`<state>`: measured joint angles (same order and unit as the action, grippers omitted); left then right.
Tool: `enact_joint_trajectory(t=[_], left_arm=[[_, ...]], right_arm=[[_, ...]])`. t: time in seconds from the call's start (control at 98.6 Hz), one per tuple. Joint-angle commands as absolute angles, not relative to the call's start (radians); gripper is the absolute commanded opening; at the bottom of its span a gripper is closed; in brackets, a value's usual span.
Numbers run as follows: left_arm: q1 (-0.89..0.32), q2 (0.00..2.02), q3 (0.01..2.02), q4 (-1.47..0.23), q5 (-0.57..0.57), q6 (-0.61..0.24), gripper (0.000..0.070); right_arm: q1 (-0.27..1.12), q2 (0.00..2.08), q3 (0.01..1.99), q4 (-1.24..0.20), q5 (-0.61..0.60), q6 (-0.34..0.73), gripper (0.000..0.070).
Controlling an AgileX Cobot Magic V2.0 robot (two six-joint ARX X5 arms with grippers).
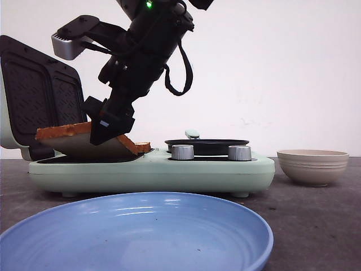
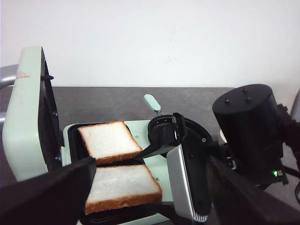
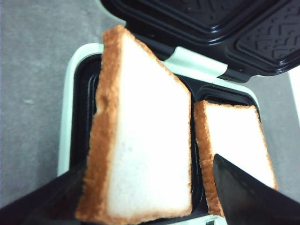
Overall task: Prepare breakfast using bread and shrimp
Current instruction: 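Lower the bread onto the empty press plate and open the right gripper, then raise the right gripper away from the press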
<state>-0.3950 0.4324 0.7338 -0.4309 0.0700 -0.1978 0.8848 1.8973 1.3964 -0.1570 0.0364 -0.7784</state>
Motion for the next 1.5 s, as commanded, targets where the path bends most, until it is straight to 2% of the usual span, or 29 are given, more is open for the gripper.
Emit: enact_joint_trajectory(t=[0.0, 0.142, 0.294, 0.527, 0.659, 0.882, 1.116, 1.156, 1.298, 1.491], left_arm=[[-0.399, 0.435, 0.739, -0.425, 0.067, -0.196, 0.0434], [-0.399, 0.435, 0.739, -0.425, 0.067, -0.196, 0.0434], [-0.399, 0.435, 0.739, -0.425, 0.067, -0.196, 0.0434], [-0.399, 0.435, 0.739, -0.425, 0.067, -0.196, 0.0434], [-0.399, 0.435, 0.739, -0.426, 0.067, -0.196, 0.0434], [-0.399, 0.435, 0.739, -0.427, 0.067, -0.196, 0.0434], [-0.399, 0.435, 0.739, -0.430, 0.067, -0.196, 0.0434], [-0.399, 0.435, 0.739, -0.432, 0.067, -0.196, 0.0434], [-0.399, 0.435, 0.739, -0.439, 0.067, -0.196, 0.0434], [-0.399, 0.435, 0.739, -0.453, 0.053, -0.196, 0.0434]], right_arm=[[0.893, 1.913, 1.432, -0.173, 0.024, -0.759, 0.0500], [0.892, 1.913, 1.454, -0.216, 0.012, -0.733, 0.0500], [0.879, 1.913, 1.500, -0.319, -0.062, -0.709, 0.0500], [0.871, 1.899, 1.543, -0.360, -0.056, -0.663, 0.0499], [0.858, 1.882, 1.588, -0.379, -0.055, -0.566, 0.0499], [0.810, 1.814, 1.655, -0.397, -0.065, -0.330, 0.0497], [0.725, 1.674, 1.657, -0.410, -0.178, -0.152, 0.0477], [0.707, 1.652, 1.657, -0.421, -0.202, -0.131, 0.0459], [0.642, 1.584, 1.655, -0.484, -0.307, -0.109, 0.0331], [0.574, 1.516, 1.622, -0.567, -0.414, -0.109, 0.0236]])
